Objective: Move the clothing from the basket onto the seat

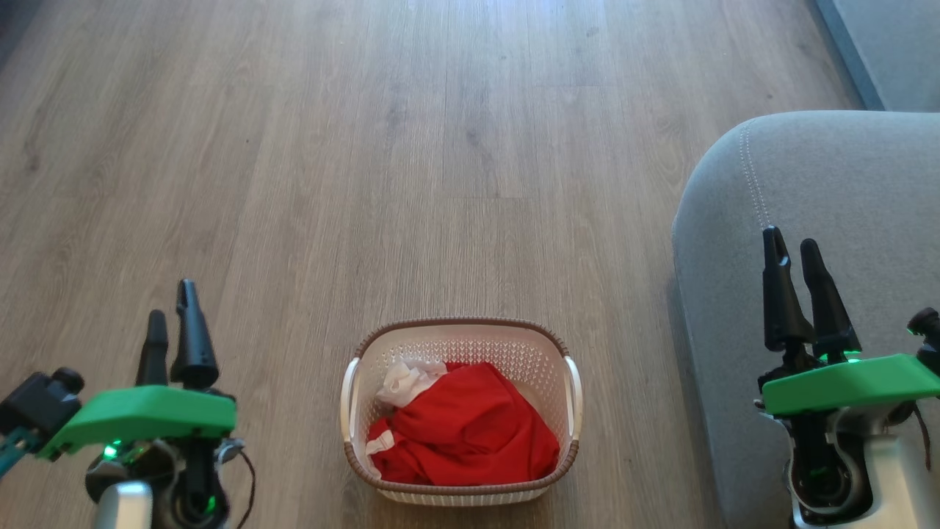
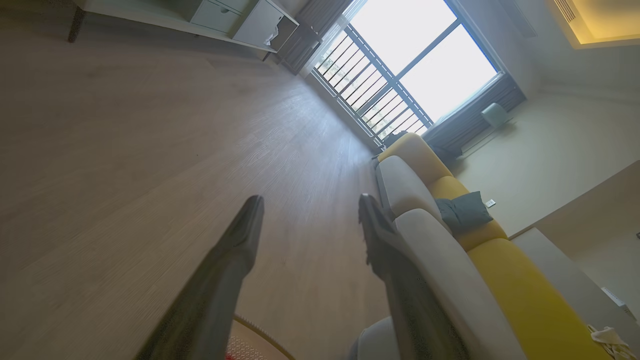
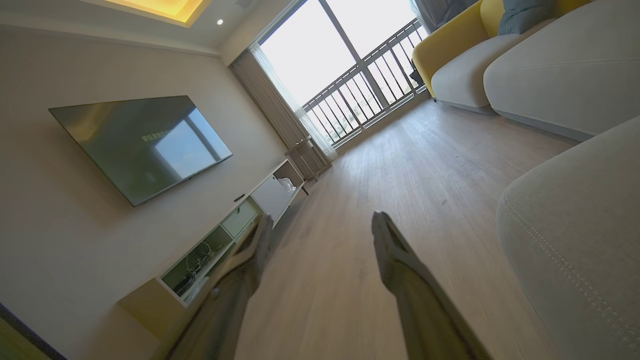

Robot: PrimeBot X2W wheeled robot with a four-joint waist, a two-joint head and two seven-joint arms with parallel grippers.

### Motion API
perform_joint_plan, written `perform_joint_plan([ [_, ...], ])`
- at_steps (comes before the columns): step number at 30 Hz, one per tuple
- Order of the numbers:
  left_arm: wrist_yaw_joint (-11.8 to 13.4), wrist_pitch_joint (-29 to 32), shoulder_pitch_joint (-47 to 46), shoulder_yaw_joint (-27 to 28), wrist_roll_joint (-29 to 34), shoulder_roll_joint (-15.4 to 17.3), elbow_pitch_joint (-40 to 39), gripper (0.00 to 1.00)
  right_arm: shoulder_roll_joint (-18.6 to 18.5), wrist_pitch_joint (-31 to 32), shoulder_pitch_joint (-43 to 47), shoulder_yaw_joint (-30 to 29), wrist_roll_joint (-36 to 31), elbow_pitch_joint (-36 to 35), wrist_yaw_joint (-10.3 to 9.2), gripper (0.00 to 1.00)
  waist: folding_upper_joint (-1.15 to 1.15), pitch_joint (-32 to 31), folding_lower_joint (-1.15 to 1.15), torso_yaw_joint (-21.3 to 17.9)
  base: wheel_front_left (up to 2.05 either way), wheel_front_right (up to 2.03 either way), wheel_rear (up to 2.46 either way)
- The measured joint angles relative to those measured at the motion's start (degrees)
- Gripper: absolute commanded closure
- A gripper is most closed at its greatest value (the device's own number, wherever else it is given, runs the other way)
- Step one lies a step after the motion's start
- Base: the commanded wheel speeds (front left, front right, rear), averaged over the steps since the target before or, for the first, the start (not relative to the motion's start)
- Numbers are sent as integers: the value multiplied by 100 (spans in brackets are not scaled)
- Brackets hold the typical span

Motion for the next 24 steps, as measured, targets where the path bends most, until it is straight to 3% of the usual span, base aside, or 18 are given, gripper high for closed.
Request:
perform_joint_plan([
  [4,355,-56,0,-188,222,3,-111,0,-1,-66,0,48,-308,-83,0,0,0,12,0,29,0,0,0],
  [14,584,-190,-12,-677,1150,13,-322,0,-20,-244,1,-30,-879,-144,0,0,0,46,0,111,0,0,0],
  [24,937,-358,-49,-1416,2501,25,-243,0,-16,-402,-1,-152,-1458,-191,1,0,0,65,0,164,0,0,0],
])
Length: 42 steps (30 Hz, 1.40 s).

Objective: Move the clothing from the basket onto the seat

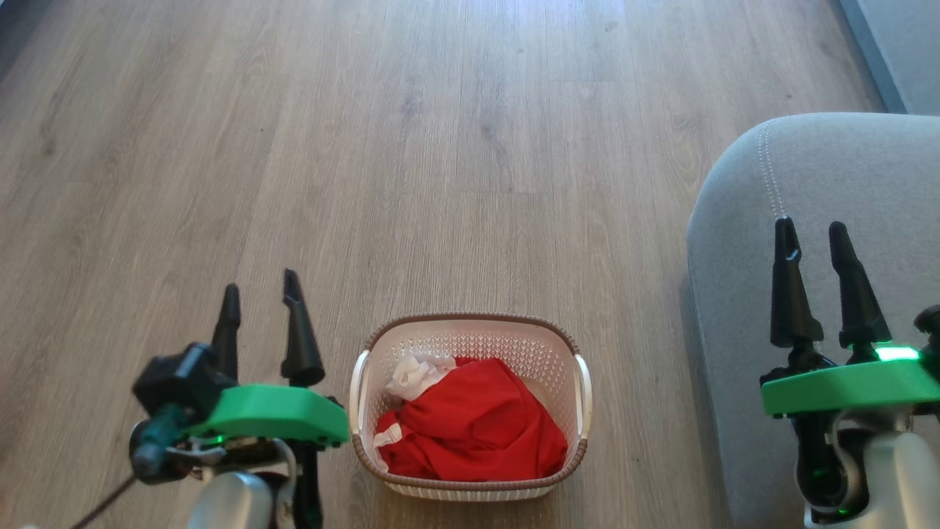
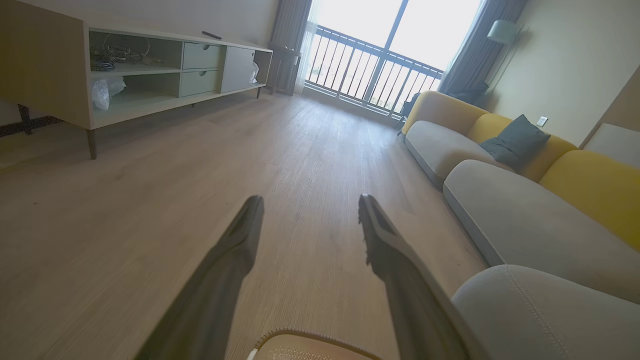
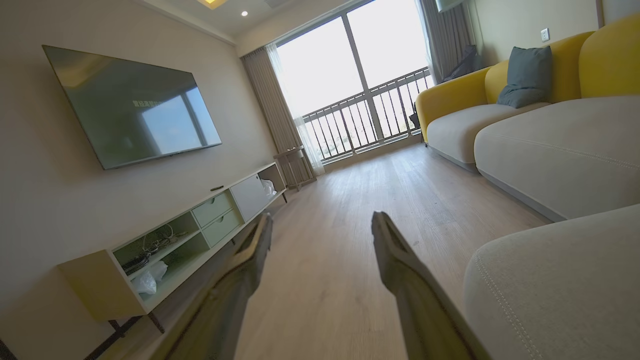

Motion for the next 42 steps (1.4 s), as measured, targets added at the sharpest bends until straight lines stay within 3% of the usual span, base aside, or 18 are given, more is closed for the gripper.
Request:
perform_joint_plan([
  [5,5,-60,-55,-419,465,159,231,0,1,-78,10,124,-457,182,1,0,0,-22,0,-3,0,0,0],
  [8,194,-110,-53,-532,645,214,359,0,-3,-134,12,145,-658,250,1,0,0,-49,0,-3,0,0,0],
  [17,186,-297,-54,-703,1035,279,153,0,-3,-282,12,234,-1152,301,1,0,0,-63,0,-31,0,0,0],
  [21,31,-359,-45,-620,1111,204,127,0,-3,-352,13,240,-1457,325,1,0,0,-85,0,-7,0,0,0],
  [29,-570,-472,92,-219,1332,103,352,0,-3,-476,13,297,-1920,309,1,0,0,-128,0,43,0,0,0],
  [35,-770,-528,115,-203,1340,99,556,0,-4,-530,16,248,-2119,458,2,0,0,-142,0,30,0,0,0],
  [42,-827,-528,137,-216,1333,98,657,0,-5,-530,25,280,-2015,737,2,0,0,-143,0,2,0,0,0],
])
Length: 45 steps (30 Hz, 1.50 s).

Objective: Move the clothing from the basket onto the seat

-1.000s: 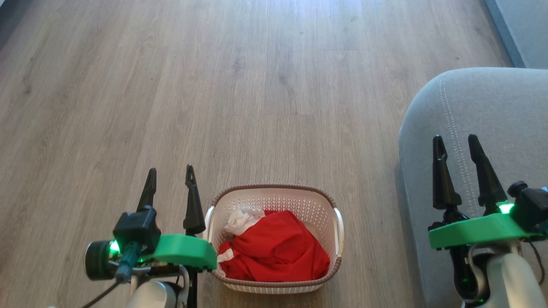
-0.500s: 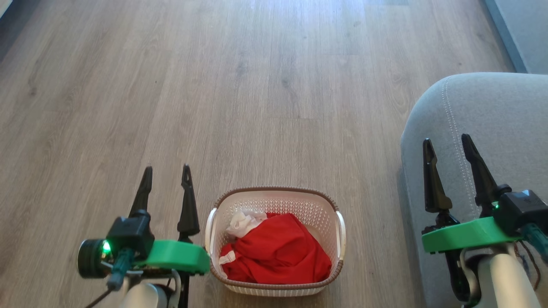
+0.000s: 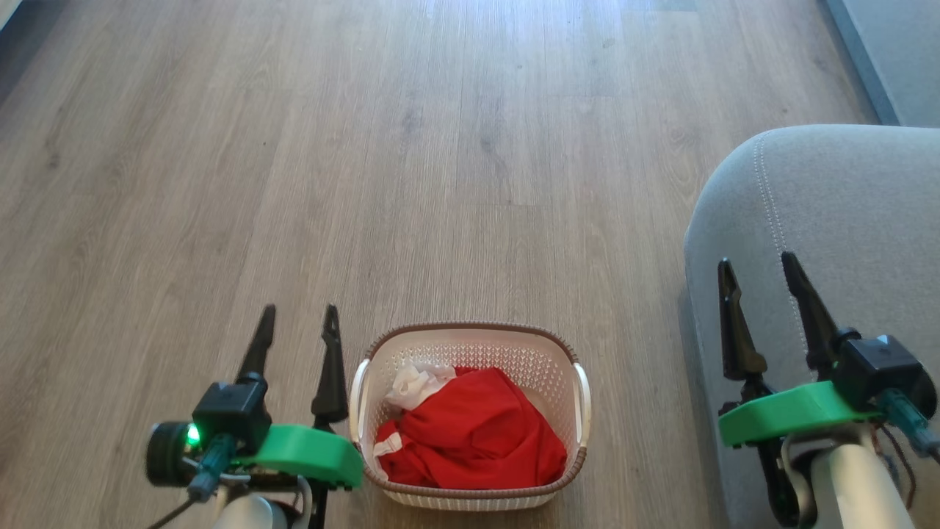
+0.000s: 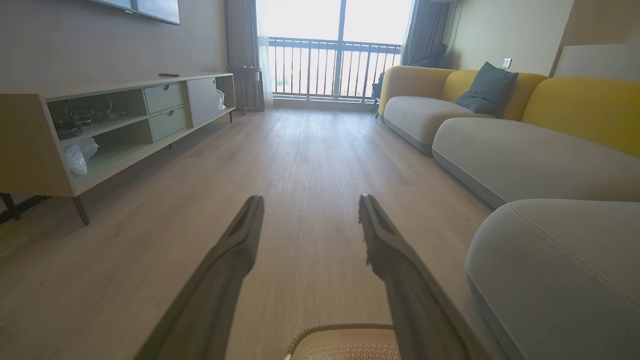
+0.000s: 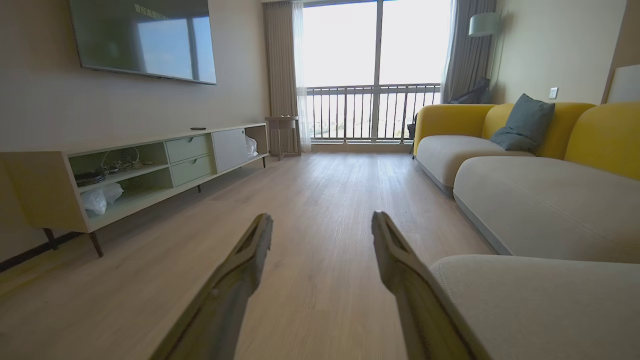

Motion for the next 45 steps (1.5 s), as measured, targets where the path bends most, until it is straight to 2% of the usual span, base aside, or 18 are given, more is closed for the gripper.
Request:
perform_joint_plan([
  [2,-149,0,5,-14,-253,-2,111,0,0,0,1,-1,138,185,0,0,0,-8,0,-7,0,0,0],
  [9,-300,0,43,51,-379,-4,223,0,0,0,18,5,372,748,0,0,0,-28,0,-50,0,0,0],
  [12,-504,0,49,44,-386,-5,393,0,0,0,16,5,519,1161,0,0,0,-30,0,-107,0,0,0],
  [15,-554,0,60,37,-398,-7,542,0,0,0,13,13,513,1315,0,0,0,-24,0,-135,0,0,0],
  [21,-651,0,59,38,-441,-8,611,0,0,0,2,51,452,1366,0,0,0,0,0,-153,0,0,0],
  [36,-697,0,63,37,-426,-9,620,0,0,0,-1,324,53,1121,0,0,0,50,0,-280,0,0,0],
  [45,-721,0,-21,-175,-424,-19,865,0,-2,1,-59,221,-319,984,0,0,0,577,0,-467,0,0,0],
])
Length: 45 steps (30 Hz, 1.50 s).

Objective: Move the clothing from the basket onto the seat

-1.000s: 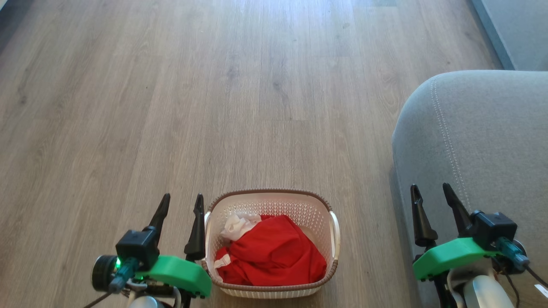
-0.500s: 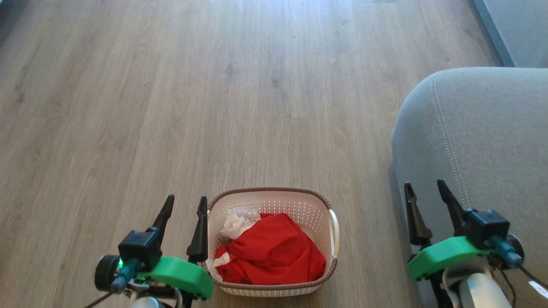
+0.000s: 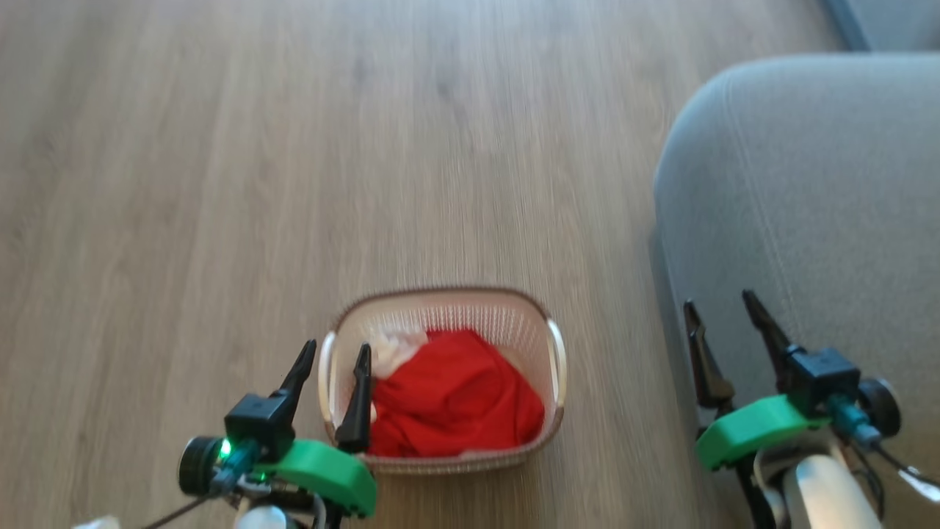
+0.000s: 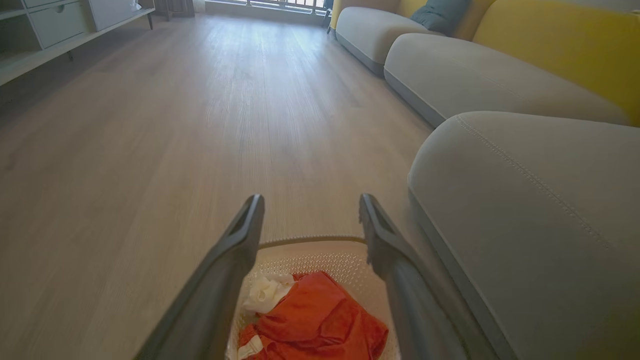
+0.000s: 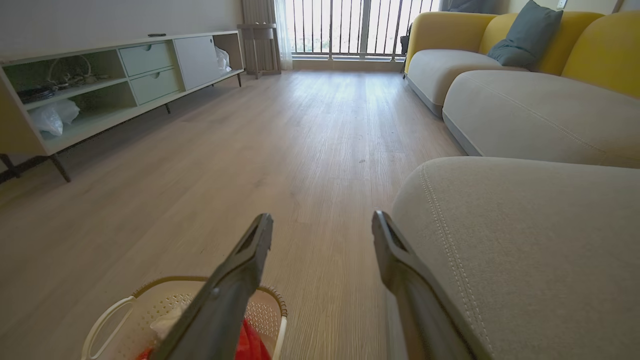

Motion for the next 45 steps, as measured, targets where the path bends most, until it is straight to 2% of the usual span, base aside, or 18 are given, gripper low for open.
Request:
perform_joint_plan([
  [4,-46,0,-447,-123,123,-1,360,0,-2,-1,-280,-127,-77,-159,0,0,0,501,0,-75,0,0,0],
  [18,-531,0,-2703,-302,1031,-60,2159,0,-14,-1,-979,-310,-84,-1146,0,0,0,2795,2,-294,0,0,0],
  [25,-631,-1,-3706,-747,1644,20,3265,0,-16,-1,-1135,-400,-178,-1566,0,0,0,3817,1,-378,0,0,0],
  [36,-700,-1,-5104,-1290,1950,49,4741,0,-18,-1,-1255,-311,-215,-1705,0,0,0,4890,1,-499,0,0,0],
  [45,-671,-24,-5832,-1637,2126,86,5670,0,-16,-21,-1280,-37,54,-1716,1,0,0,5288,0,-754,0,0,0],
])
